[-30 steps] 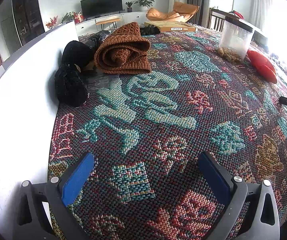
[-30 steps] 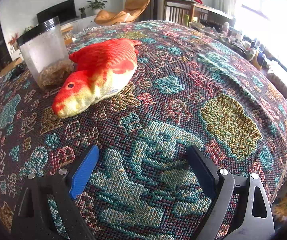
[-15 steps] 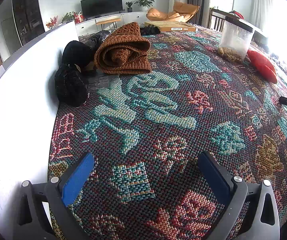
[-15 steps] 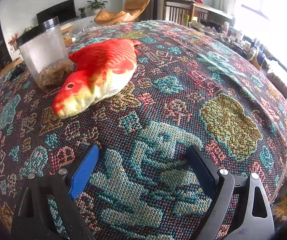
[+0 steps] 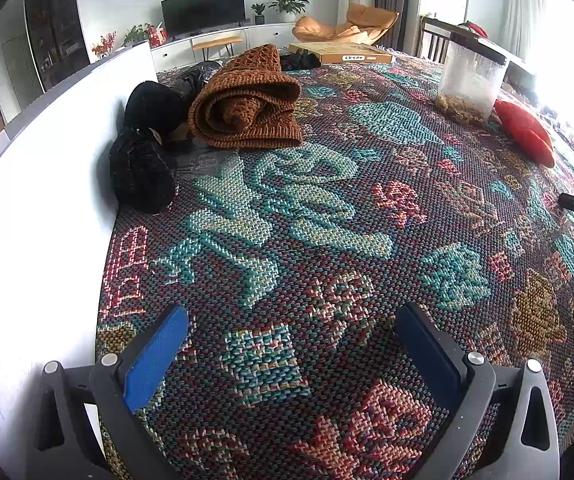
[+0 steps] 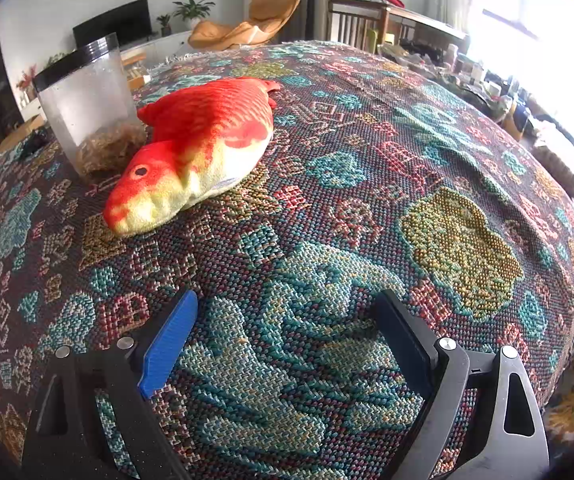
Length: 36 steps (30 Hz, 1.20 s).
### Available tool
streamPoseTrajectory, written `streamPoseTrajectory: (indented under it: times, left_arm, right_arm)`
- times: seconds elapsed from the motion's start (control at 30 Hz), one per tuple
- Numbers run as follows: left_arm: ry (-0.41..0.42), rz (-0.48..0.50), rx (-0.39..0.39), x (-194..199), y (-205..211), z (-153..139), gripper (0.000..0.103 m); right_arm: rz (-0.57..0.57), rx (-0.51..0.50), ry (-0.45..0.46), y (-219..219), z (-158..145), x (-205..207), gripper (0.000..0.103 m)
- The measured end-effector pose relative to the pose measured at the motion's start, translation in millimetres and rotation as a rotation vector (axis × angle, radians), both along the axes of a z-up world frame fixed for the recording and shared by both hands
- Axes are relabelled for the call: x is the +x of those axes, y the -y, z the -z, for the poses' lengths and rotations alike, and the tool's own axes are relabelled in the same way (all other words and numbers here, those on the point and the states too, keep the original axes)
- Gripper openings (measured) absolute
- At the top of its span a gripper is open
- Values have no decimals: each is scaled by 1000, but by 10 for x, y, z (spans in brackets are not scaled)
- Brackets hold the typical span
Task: Organize soft objects
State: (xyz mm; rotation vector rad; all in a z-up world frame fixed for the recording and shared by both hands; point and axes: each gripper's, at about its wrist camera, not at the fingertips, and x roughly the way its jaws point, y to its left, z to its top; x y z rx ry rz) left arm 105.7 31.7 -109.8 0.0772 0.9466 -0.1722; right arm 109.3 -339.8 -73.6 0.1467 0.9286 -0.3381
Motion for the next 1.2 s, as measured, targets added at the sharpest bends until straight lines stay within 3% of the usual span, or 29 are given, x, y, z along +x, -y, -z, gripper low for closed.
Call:
streamPoseTrajectory:
  times: [0.63,0.77,0.87,1.0,1.1,1.2]
  left_arm:
    - [-2,-2,-2,1,0,1,103]
    - [-51,-2,0,55,-2,-17,103]
    - [-154,-22,-20,225,-3,-75,103]
    - [-131,-70,-152,469,-99,-383,103]
    - [-99,-82,-142,844,-95,-621,103]
    - [-81,-119,-67,1325,-56,-714,103]
  right_arm:
    - [1,1,1,5,-10,-5,91]
    - [1,1,1,4,-12,-4,91]
    - [1,3,3,9,-13,-6,91]
    - [1,3,2,8,-12,-7,91]
    - [1,2,2,7,-10,-8,91]
    - [2,2,0,7,-11,-3,91]
